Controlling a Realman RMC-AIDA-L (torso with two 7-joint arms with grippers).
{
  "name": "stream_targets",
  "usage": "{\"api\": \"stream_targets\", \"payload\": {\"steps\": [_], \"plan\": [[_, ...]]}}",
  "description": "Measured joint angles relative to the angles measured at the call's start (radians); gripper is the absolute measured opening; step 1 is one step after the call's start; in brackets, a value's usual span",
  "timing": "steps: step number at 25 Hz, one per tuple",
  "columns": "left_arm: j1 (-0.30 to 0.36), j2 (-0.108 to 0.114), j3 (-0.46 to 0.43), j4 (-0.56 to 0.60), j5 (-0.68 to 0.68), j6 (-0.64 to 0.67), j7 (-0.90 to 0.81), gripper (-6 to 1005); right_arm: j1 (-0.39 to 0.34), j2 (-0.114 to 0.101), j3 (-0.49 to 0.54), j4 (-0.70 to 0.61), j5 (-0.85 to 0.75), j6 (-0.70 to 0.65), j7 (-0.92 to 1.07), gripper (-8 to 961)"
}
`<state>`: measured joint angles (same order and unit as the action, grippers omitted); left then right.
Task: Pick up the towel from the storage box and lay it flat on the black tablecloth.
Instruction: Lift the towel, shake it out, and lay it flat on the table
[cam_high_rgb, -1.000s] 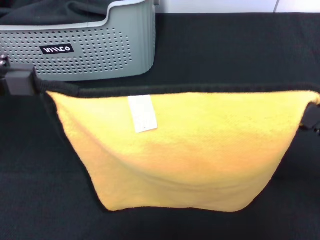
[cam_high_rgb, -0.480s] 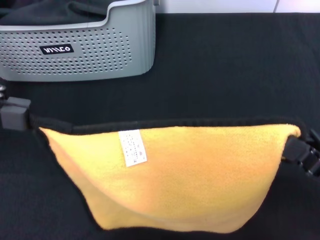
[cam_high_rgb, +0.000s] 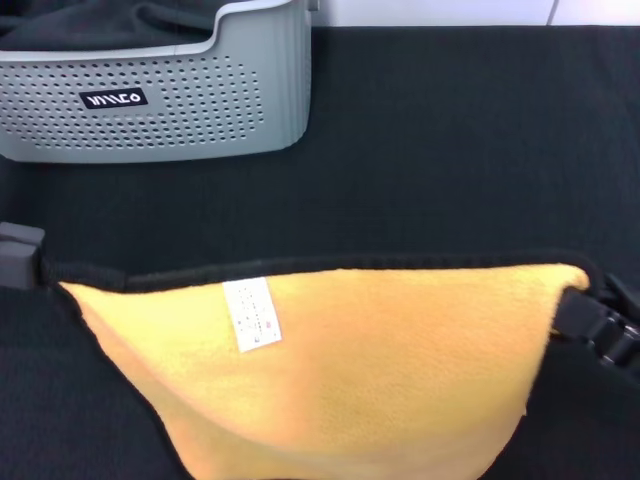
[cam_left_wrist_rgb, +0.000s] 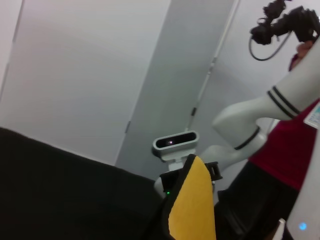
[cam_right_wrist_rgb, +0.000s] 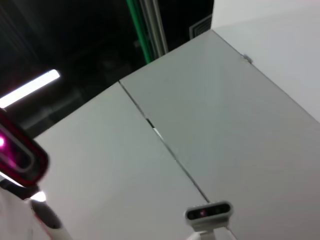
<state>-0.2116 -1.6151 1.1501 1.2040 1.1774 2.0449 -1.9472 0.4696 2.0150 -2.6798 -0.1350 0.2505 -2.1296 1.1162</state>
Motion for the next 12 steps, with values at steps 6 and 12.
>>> {"api": "stream_targets", "payload": {"steps": [6,12], "plan": [[-0.024,-0.032,-0.039,-0.04,0.108,-0.005,0.001,61,0.008,0.003,0.021,-0.008,0.005,0.123,0.0,43],[-0.125,-0.088,-0.14,-0.175,0.285,-0.008,0.013,63,0.036,0.003,0.092,0.002,0.005,0.242,-0.006,48]]}}
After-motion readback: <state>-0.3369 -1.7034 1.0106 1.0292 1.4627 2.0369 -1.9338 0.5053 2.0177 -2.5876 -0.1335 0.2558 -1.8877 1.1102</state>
